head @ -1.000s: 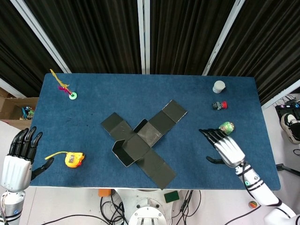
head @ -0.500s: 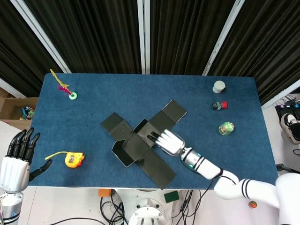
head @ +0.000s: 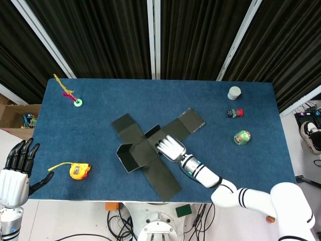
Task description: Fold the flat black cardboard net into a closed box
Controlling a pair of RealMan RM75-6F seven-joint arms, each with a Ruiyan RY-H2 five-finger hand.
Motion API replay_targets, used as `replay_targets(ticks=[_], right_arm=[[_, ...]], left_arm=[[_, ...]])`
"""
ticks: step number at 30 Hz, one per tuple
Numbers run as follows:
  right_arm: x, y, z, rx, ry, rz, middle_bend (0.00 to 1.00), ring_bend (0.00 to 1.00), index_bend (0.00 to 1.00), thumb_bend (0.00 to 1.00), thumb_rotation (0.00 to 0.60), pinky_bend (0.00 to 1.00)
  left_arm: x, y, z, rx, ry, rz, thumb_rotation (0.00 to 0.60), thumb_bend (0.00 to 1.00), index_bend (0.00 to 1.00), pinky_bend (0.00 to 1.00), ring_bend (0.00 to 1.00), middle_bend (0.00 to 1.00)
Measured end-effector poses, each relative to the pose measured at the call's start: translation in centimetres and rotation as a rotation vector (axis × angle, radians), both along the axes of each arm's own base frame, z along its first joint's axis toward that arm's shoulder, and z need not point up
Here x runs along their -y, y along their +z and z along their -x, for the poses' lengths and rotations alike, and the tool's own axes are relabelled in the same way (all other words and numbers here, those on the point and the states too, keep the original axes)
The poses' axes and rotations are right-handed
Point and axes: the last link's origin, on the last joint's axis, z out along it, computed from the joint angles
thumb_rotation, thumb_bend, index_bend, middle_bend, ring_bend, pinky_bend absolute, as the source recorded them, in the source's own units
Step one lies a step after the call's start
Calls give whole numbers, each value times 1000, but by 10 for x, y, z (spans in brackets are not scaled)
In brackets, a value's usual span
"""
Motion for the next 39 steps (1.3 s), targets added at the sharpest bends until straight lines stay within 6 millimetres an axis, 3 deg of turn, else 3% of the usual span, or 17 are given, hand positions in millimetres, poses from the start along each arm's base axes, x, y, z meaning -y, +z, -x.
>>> replay_targets(ticks=[5,9,12,14,17,23,29,35,39], right_arm=[[2,1,-2,17,-28,18,670,820,630,492,600,1000],[2,4,-4,18,-30,24,588,806,574,440,600,1000],[1,8,-2,12,-26,19,370,776,343,241,600,1000],[-1,13,0,15,-22,19,212,734,134,118,600,1000],[-5,26,3,35,-30,30,130,715,13,60,600,1000],[-13,63,18,88,-135,87,130,715,0,35,600,1000],[-4,85,42,98,-419,117,18,714,0,33,600,1000],[8,86,59,70,-738,74,21,714,0,74,600,1000],[17,76,52,37,-853,26,24,713,0,101,600,1000]], left_arm=[[0,-2,2,4,2,2,600,0,39,136,8,0],[0,-2,3,8,3,5,600,0,39,136,8,0],[-1,-3,4,8,4,9,600,0,39,136,8,0],[-1,-3,5,11,7,12,600,0,40,136,8,0],[-2,-4,7,14,12,18,600,0,39,136,8,0],[-3,-4,11,6,7,33,600,0,40,136,8,0],[-6,-6,10,0,-13,53,600,0,39,136,8,0],[-7,-9,5,-14,-36,69,600,0,39,136,8,0],[-6,-9,4,-21,-36,75,600,0,39,136,8,0]])
